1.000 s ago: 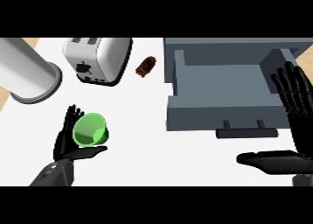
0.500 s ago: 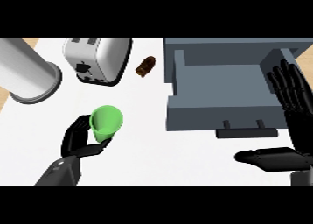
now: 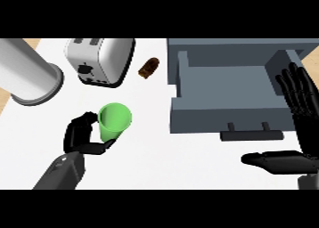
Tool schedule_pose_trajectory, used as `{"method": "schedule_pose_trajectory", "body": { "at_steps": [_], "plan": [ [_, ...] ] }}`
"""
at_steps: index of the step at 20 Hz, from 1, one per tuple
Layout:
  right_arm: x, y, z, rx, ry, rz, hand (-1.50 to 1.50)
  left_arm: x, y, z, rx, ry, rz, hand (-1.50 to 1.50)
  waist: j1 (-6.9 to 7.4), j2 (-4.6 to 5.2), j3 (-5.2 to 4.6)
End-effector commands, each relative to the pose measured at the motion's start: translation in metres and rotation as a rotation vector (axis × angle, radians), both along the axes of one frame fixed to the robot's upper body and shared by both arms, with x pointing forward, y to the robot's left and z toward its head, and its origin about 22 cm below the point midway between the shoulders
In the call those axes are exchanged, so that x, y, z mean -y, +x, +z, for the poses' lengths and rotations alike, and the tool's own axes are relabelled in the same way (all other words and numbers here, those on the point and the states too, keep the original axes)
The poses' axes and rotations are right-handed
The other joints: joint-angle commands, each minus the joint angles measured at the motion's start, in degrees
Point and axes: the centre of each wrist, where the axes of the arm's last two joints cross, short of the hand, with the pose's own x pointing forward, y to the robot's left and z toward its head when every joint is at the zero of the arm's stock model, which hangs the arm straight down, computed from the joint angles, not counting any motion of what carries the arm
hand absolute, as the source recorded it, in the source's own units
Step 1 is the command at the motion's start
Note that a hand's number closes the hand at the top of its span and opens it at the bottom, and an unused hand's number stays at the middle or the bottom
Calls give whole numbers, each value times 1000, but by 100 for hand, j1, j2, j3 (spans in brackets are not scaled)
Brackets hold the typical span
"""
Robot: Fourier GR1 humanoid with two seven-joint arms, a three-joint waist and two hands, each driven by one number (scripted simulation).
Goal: Pick up the cup, place it into the drawer and close the drawer
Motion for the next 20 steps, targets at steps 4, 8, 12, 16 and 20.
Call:
{"method": "schedule_pose_trajectory", "body": {
  "at_steps": [4, 8, 12, 16, 20],
  "plan": [
    [8, 5, -8, -2, -7, 5, -150, -32, 6, 14, 196, -68, 106, 150, 24, 12, 1],
    [7, -9, 0, -15, -5, -6, -150, -30, 18, 27, 265, -76, 71, 150, 40, -32, 7],
    [10, -1, 3, -18, -3, -5, -150, -12, 39, 46, 292, -55, -8, 150, 82, -47, 13],
    [11, -11, -1, -14, -17, -39, -150, 5, 67, 84, 349, -12, -94, 150, 139, -88, 22],
    [26, -4, 11, -30, 3, -42, -150, 34, 91, 131, 390, 56, -111, 150, 169, -89, 23]
  ]
}}
